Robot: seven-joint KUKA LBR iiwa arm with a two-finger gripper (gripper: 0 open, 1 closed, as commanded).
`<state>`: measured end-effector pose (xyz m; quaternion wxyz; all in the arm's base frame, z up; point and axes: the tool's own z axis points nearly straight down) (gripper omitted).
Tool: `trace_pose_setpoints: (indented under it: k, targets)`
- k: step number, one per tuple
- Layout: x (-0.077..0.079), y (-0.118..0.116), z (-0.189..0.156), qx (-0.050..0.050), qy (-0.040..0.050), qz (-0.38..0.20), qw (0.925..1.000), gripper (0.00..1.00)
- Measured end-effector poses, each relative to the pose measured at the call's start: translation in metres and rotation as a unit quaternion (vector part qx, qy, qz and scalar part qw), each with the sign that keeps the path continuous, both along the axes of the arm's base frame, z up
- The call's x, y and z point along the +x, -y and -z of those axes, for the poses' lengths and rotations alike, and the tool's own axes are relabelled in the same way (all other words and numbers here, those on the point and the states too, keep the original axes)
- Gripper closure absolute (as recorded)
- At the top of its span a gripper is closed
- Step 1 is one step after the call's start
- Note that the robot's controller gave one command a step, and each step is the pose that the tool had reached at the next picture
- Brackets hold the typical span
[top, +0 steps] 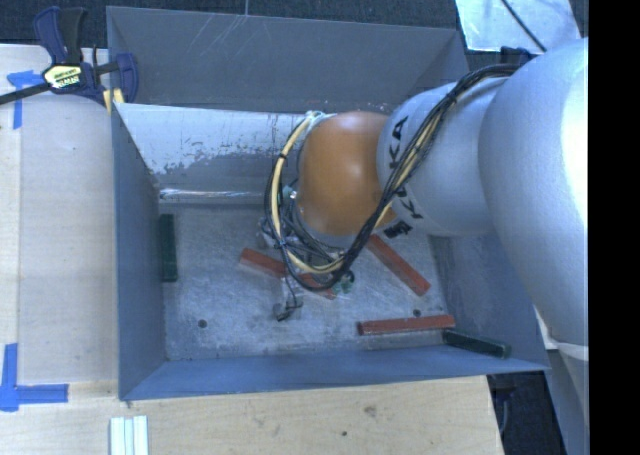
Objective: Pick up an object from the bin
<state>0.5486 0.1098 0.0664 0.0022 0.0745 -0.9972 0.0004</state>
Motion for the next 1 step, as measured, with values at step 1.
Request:
trace_pose_setpoints:
  k: [1]
  targets:
    - [0.0037, -0.0008, -0.0049, 0.001, 0.0048, 0.001, 1.0, 1.0]
